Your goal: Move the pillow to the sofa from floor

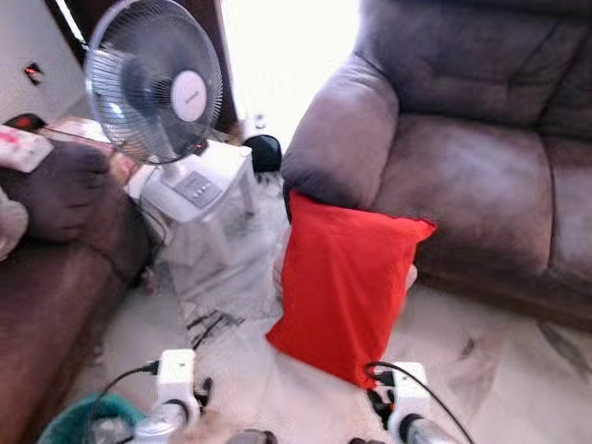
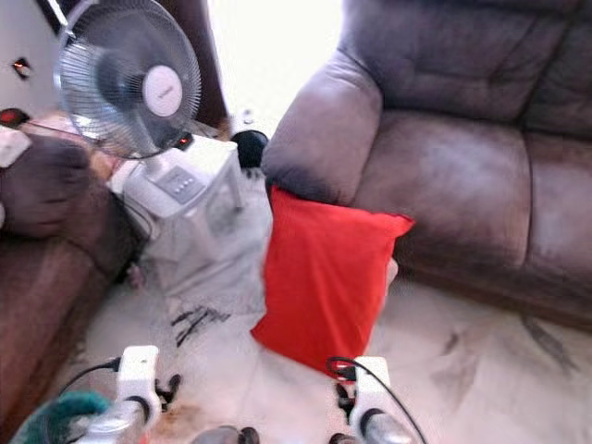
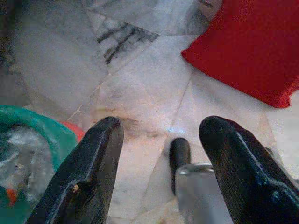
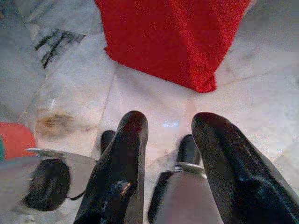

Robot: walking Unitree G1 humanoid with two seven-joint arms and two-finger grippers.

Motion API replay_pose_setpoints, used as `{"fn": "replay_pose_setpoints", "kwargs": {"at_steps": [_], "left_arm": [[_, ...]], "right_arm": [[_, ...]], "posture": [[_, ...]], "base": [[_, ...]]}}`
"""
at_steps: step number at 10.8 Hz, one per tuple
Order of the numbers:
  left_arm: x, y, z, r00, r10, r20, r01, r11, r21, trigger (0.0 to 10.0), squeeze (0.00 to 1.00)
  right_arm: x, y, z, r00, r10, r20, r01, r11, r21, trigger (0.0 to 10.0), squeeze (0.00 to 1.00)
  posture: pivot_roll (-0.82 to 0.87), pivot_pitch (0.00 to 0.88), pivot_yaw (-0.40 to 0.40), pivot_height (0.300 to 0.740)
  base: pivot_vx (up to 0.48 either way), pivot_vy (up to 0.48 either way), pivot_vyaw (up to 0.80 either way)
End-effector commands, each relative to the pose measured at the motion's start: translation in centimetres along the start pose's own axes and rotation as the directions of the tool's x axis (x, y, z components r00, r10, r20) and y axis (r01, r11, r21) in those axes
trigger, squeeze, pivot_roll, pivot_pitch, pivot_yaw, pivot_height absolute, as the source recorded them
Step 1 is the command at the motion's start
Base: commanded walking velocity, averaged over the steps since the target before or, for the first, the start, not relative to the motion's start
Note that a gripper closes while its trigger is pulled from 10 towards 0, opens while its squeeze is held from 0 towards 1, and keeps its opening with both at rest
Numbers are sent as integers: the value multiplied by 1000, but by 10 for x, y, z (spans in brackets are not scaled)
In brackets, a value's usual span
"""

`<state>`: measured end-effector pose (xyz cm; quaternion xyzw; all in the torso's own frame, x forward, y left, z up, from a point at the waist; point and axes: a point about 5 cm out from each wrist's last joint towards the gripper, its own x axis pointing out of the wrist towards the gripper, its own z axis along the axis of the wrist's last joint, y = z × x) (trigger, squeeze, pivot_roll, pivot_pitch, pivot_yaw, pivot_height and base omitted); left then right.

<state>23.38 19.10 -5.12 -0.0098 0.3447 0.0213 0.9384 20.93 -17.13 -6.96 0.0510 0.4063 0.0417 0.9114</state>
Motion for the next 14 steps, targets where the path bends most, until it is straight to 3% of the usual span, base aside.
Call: {"fn": "replay_pose_setpoints", "kwargs": {"at_steps": [1, 3, 10, 14], "left_arm": [[-3, 4, -12, 999, 13, -41, -13, 1000, 5, 10000, 0], [-4, 5, -12, 999, 11, -46, -11, 1000, 4, 10000, 0], [-3, 3, -12, 999, 7, -45, -7, 1000, 5, 10000, 0], [-3, 3, -11, 999, 3, -35, -3, 1000, 9, 10000, 0]], "right_arm": [[-2, 0, -9, 1000, -7, -21, 7, 1000, 21, 10000, 0], [-2, 1, -9, 1000, -2, -17, 3, 1000, 27, 10000, 0], [-2, 0, -9, 1000, -5, -21, 6, 1000, 9, 10000, 0], [-2, 0, -9, 1000, -6, -22, 6, 1000, 6, 10000, 0]], "posture": [[75, 182, 34, 718], [75, 184, 34, 718], [75, 187, 32, 718], [73, 182, 31, 718]], "base": [[285, 0, 0], [300, 0, -700], [298, 0, 0], [0, 0, 0]]}}
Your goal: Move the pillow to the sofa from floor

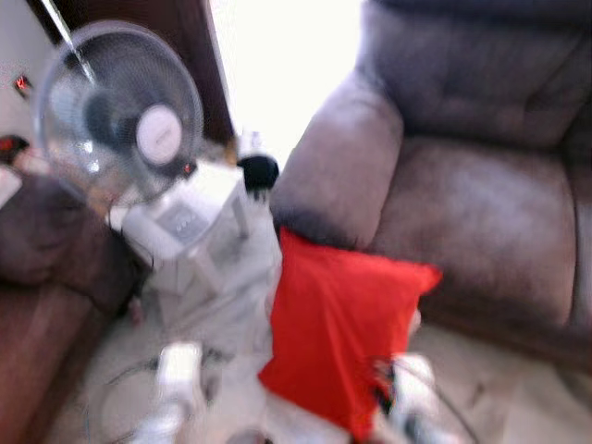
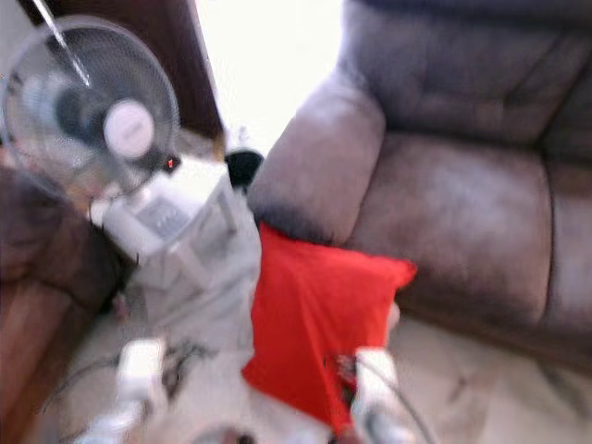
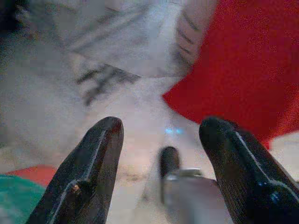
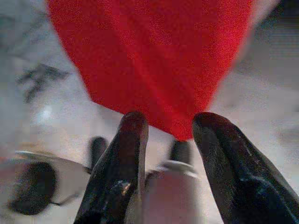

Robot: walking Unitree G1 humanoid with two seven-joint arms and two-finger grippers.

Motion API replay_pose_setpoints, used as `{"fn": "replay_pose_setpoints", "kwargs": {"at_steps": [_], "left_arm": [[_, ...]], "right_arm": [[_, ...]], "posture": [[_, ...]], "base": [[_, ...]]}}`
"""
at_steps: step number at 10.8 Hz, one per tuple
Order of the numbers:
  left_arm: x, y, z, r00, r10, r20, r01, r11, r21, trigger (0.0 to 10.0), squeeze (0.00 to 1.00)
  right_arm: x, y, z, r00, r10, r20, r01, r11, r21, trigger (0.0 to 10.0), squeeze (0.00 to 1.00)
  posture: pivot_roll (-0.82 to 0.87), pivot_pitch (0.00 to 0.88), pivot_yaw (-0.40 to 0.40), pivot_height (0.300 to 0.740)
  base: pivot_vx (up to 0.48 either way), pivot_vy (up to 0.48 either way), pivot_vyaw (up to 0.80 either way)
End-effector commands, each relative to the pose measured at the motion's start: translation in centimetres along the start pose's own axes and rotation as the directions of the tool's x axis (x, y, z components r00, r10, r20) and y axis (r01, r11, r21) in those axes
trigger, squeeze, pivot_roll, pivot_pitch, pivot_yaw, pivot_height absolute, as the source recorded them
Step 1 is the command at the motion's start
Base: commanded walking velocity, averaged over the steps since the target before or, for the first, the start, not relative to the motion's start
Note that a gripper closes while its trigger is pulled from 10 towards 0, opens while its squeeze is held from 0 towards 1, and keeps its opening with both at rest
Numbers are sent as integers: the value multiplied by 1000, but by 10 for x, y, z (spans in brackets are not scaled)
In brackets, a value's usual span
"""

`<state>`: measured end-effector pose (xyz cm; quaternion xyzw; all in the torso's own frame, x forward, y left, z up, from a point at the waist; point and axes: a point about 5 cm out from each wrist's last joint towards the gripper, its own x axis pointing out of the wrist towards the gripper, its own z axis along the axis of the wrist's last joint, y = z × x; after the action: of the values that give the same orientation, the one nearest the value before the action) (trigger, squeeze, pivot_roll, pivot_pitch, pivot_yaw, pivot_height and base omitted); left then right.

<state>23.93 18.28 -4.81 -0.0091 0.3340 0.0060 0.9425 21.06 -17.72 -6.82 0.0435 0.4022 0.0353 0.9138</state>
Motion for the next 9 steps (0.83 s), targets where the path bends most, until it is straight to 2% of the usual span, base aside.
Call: {"fn": "replay_pose_setpoints", "kwargs": {"at_steps": [1, 3, 9], "left_arm": [[-6, 11, -17, 997, 33, -63, -32, 999, 2, 10000, 0], [-6, 12, -18, 997, 34, -68, -35, 999, -3, 10000, 0], [-6, 11, -20, 996, 34, -77, -35, 999, -8, 10000, 0]], "right_arm": [[-1, 6, -11, 999, 11, -32, -10, 1000, 14, 10000, 0], [-1, 6, -12, 999, 10, -38, -9, 1000, 14, 10000, 0], [-1, 6, -13, 998, 17, -52, -17, 1000, 2, 10000, 0]], "posture": [[73, 181, 31, 718], [74, 177, 32, 718], [74, 173, 34, 718]], "base": [[0, 0, 0], [0, 0, 0], [0, 0, -646]]}}
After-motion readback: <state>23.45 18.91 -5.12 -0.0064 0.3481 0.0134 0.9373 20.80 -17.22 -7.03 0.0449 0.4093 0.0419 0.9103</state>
